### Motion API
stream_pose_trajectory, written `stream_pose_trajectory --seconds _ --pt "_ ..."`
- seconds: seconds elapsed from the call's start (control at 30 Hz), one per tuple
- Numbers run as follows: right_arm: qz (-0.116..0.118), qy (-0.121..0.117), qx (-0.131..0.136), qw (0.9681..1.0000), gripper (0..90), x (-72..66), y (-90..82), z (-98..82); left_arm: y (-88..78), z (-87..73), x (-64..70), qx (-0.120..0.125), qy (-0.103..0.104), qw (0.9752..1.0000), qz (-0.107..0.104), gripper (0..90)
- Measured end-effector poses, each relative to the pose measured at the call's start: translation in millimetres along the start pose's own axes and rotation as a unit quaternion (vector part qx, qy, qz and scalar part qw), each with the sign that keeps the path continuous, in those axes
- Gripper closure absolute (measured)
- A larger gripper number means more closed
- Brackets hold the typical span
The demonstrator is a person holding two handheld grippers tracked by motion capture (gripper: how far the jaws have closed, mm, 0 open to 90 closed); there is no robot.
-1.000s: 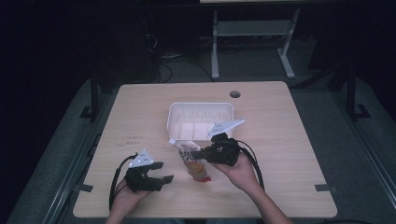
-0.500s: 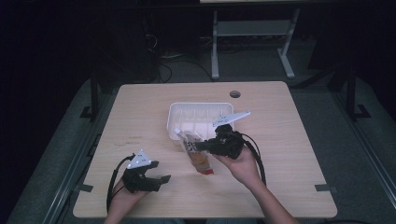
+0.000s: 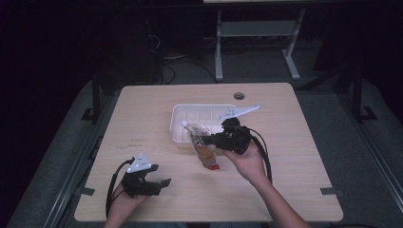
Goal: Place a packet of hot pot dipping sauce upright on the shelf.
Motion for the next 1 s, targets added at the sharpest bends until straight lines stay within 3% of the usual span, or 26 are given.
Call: stream_pose_trajectory --seconds 0.43,0.57,0.97,1.0 --pt "-0.049 0.012 0.026 0.9984 89.5 11.2 -19.3 22.7 -2.8 -1.4 -2.9 0.004 -0.006 1.0 0.004 24.3" --pt "-0.077 0.021 0.046 0.9957 89.5 19.2 -27.4 33.0 -3.3 -2.1 -3.1 0.004 -0.005 1.0 0.005 24.3" --pt "-0.131 0.035 0.059 0.989 89.5 39.4 -32.8 53.4 -3.8 -2.9 -4.2 0.003 -0.005 0.9999 0.008 24.4" --pt "-0.141 0.037 0.062 0.9873 89.5 42.7 -33.4 57.3 -4.3 -2.9 -4.5 0.005 -0.008 0.9999 0.009 24.3"
Point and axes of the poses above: each handheld gripper's, and its own axes: y roughly forward along the jaws, z roughly out of its top, x roughly to its right, the point moved 2 cm from there along y, roughly forward along the jaws, and after that the axes turned 6 degrees about -x, right-handed, at the moved point
